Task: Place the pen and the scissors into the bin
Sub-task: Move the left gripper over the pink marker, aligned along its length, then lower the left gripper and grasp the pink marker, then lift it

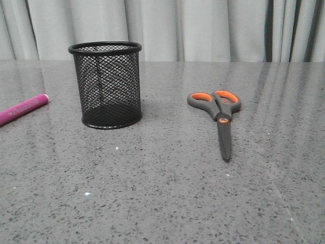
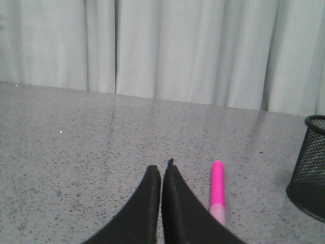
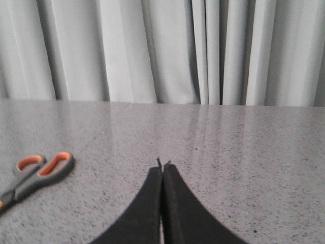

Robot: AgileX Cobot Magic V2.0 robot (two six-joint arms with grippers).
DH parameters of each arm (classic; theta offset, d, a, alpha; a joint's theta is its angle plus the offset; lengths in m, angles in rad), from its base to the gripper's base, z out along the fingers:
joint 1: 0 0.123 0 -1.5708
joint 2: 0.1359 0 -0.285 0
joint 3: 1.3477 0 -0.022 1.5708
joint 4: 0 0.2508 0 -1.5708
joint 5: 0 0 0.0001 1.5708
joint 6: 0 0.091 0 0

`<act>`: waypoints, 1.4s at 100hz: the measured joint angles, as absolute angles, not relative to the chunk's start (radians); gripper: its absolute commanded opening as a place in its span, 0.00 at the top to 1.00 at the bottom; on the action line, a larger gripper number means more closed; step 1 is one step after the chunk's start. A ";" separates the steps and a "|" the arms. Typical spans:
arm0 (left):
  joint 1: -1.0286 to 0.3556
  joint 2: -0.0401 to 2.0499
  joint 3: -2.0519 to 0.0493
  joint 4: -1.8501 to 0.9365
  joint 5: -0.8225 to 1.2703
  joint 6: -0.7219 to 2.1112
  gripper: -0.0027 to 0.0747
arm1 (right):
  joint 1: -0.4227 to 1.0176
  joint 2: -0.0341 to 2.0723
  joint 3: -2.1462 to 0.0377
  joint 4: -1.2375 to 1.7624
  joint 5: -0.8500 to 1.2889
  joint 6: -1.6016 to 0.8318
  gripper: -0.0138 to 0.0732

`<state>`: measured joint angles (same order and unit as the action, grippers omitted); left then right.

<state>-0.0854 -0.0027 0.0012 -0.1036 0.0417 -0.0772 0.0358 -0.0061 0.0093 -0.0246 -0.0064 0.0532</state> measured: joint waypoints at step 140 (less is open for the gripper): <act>-0.085 0.650 -0.681 -0.191 0.742 -0.066 0.99 | 0.036 0.620 -0.522 0.297 0.529 0.067 0.92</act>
